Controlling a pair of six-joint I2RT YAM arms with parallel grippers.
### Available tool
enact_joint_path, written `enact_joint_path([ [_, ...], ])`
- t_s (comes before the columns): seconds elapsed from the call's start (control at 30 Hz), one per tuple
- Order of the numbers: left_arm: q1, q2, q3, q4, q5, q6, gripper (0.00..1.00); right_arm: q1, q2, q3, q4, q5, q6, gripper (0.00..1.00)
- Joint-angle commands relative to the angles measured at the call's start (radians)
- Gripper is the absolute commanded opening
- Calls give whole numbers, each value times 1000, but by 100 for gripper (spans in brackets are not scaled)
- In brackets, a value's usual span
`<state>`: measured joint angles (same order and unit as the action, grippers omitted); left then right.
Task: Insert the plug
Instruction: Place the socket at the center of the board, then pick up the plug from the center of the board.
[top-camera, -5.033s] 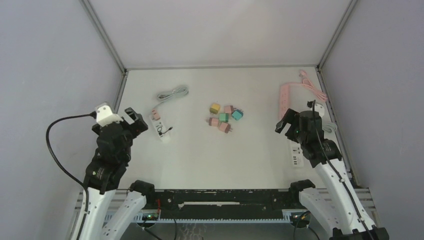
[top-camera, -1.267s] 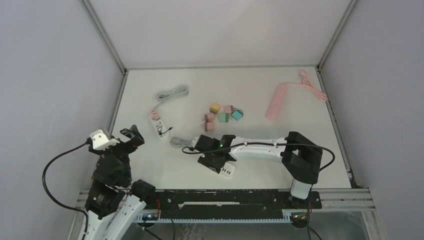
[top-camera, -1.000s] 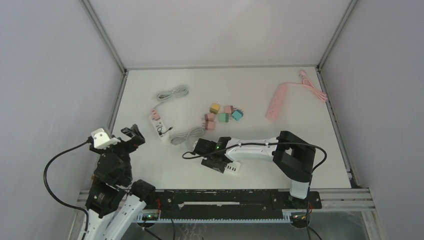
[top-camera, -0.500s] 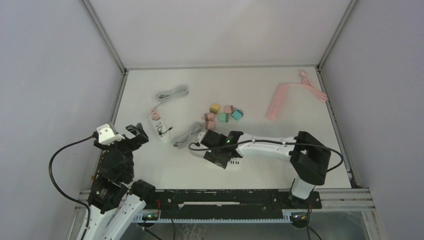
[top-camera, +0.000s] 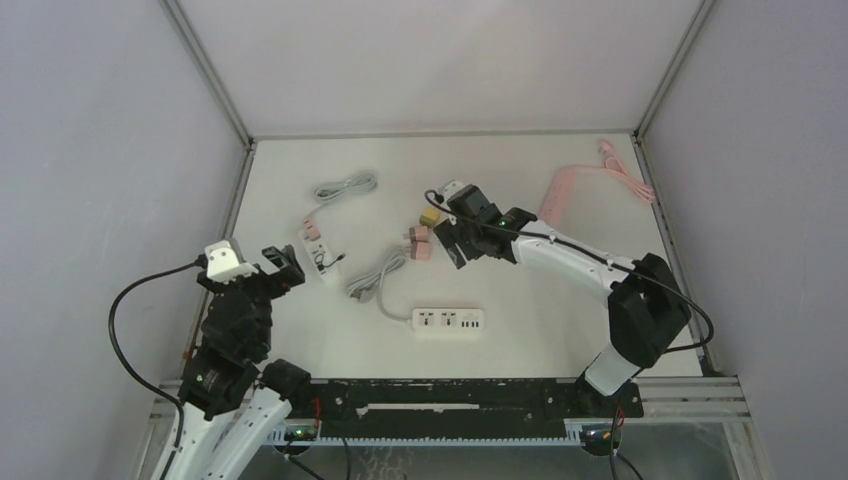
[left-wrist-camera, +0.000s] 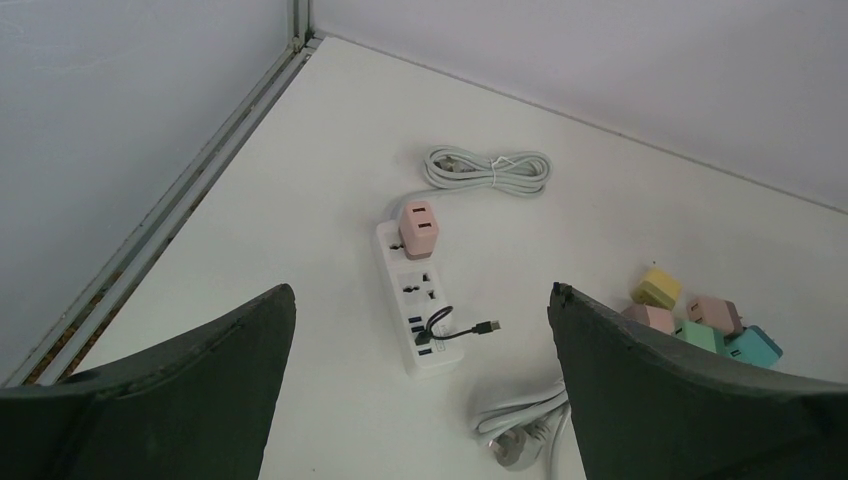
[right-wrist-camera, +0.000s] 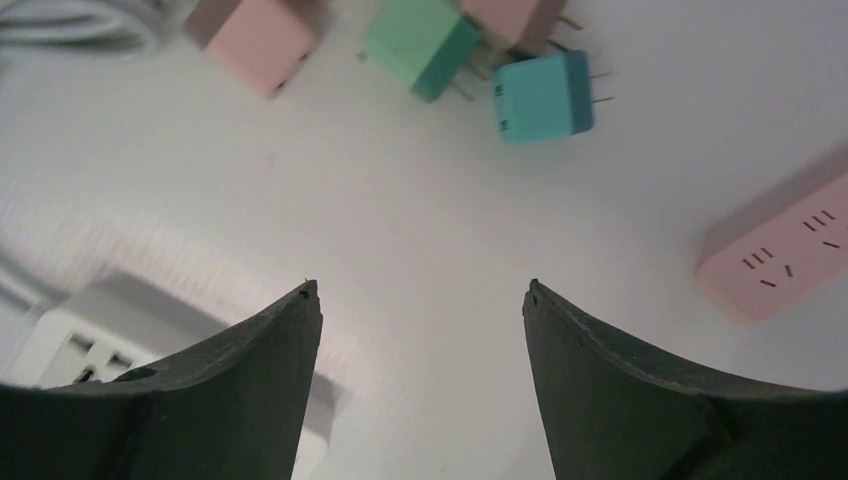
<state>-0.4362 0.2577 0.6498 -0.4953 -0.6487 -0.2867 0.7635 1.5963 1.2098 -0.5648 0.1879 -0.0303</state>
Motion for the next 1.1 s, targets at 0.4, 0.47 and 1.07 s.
enact_joint_path([
  [0.4, 17, 32, -19, 32, 39, 29, 100, -247, 332, 248, 85, -38, 37, 80],
  [0.47, 18, 38, -19, 32, 45, 30, 100, -259, 361, 269, 81, -67, 20, 79],
  [1.07, 27, 77, -19, 41, 89, 36, 100, -270, 473, 328, 49, -176, -49, 62],
])
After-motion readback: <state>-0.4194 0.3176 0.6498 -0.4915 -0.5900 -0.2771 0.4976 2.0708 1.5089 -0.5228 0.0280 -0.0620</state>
